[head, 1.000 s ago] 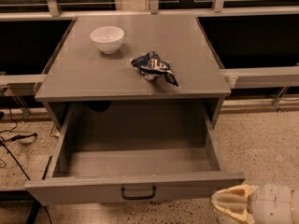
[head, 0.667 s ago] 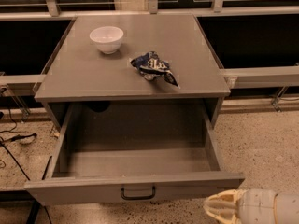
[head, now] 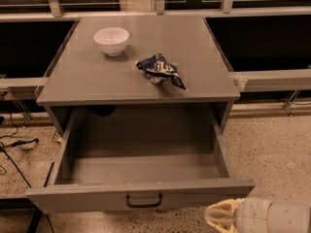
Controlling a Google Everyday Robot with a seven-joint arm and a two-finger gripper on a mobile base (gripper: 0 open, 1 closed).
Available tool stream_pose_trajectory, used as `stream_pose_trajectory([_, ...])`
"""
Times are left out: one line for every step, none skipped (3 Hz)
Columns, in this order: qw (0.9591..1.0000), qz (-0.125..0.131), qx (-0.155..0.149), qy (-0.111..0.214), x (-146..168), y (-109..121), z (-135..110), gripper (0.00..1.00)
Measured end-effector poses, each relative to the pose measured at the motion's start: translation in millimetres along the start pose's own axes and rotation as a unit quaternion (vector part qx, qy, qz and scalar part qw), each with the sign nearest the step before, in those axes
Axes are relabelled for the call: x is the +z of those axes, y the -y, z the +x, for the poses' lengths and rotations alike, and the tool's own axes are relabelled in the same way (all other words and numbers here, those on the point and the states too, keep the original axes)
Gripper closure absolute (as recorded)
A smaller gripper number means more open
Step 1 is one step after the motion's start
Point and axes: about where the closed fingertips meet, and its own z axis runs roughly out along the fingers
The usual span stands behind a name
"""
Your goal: Close top drawer
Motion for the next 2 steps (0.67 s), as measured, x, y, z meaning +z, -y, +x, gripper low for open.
stream_pose_trajectory([0.9999,0.012,-0.012,0.0,4,8,2,1.0])
stream_pose_trajectory([0.9994,0.017,-0.029,-0.001,13,19,2,1.0])
